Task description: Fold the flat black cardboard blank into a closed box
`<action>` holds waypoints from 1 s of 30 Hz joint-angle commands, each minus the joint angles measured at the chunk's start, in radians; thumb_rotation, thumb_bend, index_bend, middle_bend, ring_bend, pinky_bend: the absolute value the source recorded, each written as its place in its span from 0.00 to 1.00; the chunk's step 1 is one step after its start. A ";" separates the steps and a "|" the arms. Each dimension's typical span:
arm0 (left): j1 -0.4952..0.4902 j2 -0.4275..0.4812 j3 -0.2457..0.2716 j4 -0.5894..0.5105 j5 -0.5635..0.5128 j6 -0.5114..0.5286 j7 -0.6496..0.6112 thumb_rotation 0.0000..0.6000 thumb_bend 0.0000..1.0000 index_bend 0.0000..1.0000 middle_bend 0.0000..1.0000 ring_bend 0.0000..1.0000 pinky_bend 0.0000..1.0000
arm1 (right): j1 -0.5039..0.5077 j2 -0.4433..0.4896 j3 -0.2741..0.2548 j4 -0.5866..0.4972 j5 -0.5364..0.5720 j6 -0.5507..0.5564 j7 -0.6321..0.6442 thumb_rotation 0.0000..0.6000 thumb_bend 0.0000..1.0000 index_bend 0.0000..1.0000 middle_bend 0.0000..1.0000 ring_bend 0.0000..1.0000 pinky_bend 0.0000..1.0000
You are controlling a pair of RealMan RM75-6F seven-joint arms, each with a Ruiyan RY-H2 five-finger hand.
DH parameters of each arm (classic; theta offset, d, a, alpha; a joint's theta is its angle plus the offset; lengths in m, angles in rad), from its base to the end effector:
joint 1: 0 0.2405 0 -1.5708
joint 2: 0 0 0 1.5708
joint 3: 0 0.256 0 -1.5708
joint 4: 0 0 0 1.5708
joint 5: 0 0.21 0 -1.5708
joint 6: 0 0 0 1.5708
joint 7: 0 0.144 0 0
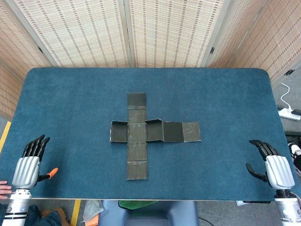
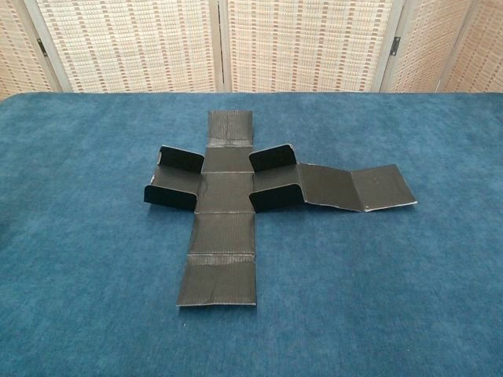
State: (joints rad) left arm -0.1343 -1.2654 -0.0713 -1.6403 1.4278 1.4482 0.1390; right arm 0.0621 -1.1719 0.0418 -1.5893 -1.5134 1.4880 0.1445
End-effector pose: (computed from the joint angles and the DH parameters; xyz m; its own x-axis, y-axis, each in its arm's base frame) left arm -0.2900 0.1980 0.1111 0.3546 0.0215 0.9348 0.9350 0.0038 -0.3547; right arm -0.3135 -0.1722 0.1426 0.2307 -0.0180 0.9728 -0.9730 0.0015 0.2308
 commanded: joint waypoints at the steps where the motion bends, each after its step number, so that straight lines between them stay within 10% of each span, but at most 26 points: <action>1: -0.001 -0.004 0.000 0.004 -0.003 -0.002 0.002 1.00 0.19 0.06 0.00 0.00 0.09 | 0.004 0.006 0.004 -0.013 0.003 -0.005 -0.011 1.00 0.26 0.20 0.19 0.18 0.30; 17: 0.014 -0.009 0.003 0.022 0.012 0.028 -0.037 1.00 0.19 0.06 0.00 0.00 0.09 | 0.022 -0.012 0.025 -0.030 0.012 -0.018 -0.053 1.00 0.26 0.20 0.20 0.19 0.33; 25: 0.018 -0.009 0.010 0.031 0.032 0.036 -0.065 1.00 0.19 0.06 0.00 0.00 0.09 | 0.166 -0.024 0.118 -0.180 0.137 -0.196 -0.296 1.00 0.25 0.17 0.18 0.56 0.83; 30: 0.022 -0.009 0.013 0.045 0.040 0.042 -0.085 1.00 0.19 0.06 0.00 0.00 0.09 | 0.307 -0.081 0.183 -0.206 0.348 -0.388 -0.459 1.00 0.22 0.04 0.09 0.70 0.95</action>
State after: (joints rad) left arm -0.1130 -1.2745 -0.0587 -1.5972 1.4672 1.4888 0.0561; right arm 0.2689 -1.2123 0.1696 -1.7592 -1.3064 1.2247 -0.2042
